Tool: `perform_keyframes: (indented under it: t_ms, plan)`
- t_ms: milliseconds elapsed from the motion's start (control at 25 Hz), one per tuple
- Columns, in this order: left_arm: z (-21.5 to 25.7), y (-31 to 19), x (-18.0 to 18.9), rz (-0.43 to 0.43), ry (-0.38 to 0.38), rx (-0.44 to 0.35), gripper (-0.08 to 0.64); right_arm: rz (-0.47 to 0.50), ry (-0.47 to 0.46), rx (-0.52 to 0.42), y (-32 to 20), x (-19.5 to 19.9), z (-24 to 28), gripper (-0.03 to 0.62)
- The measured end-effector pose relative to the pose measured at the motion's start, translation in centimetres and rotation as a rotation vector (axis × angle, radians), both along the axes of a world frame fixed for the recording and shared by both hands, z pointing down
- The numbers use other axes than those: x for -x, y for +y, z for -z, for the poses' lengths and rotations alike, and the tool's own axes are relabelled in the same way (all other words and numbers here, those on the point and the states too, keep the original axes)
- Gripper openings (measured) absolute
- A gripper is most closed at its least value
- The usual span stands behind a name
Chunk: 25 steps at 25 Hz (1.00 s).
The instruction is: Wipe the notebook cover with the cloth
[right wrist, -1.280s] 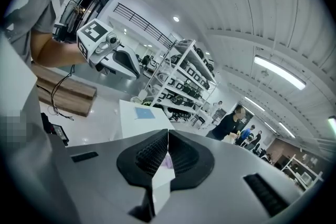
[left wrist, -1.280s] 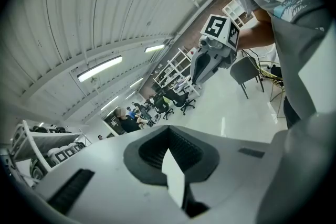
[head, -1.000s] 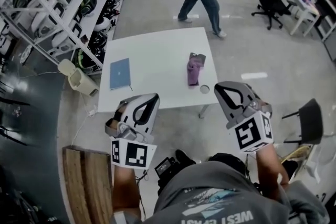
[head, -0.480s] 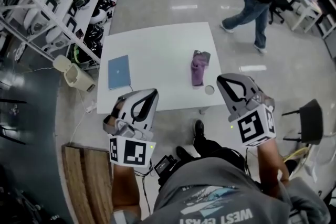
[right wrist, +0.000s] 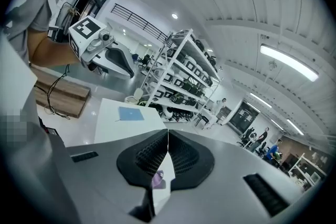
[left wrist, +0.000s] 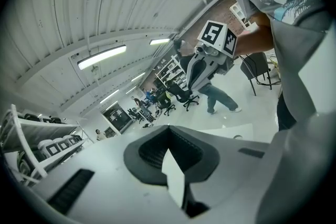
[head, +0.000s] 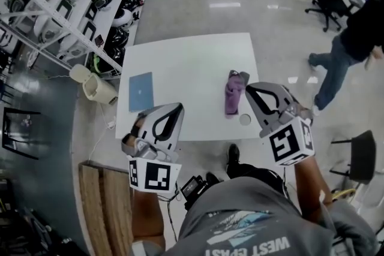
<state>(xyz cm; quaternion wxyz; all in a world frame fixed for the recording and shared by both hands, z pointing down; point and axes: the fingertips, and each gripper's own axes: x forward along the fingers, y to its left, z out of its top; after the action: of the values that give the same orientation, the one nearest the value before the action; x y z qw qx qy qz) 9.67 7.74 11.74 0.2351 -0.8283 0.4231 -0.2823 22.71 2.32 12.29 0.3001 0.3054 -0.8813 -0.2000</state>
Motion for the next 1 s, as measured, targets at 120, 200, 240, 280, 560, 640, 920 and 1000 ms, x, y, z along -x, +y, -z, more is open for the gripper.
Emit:
perform_keyframes:
  t_ms: [120,200,240,280,560,640,920,1000]
  plan:
    - [0.0,-2.3,-1.1,0.013,-0.005,0.006,0.0,0.013,-0.011,0.007,-2.4,-0.8,0.0,0.031]
    - [0.0,-3.5,-1.9,0.021,-0.011,0.012,0.0,0.021,-0.014,0.016,-3.8,-1.4,-0.2,0.031]
    - [-0.1,-4.1,-2.3,0.024,-0.014,0.016,0.0,0.025,-0.017,0.02,-4.4,-1.7,-0.3,0.031]
    - [-0.2,-4.5,-2.5,0.028,-0.017,0.018,0.0,0.03,-0.02,0.023,-5.0,-1.9,-0.6,0.031]
    - [-0.9,-7.1,-2.8,0.049,-0.026,0.032,0.0,0.045,-0.032,0.045,-8.3,-1.8,-2.0,0.031]
    - [-0.9,-7.8,-2.5,0.052,-0.041,0.038,0.0,0.046,-0.031,0.054,-8.8,-1.4,-2.3,0.031]
    - [-2.1,-9.5,-1.8,0.028,-0.007,0.049,0.0,0.026,-0.009,0.072,-10.1,-0.9,-3.6,0.031]
    - [-2.5,-9.8,-1.1,0.02,-0.007,0.052,0.0,0.012,-0.005,0.08,-10.3,-0.4,-4.2,0.031]
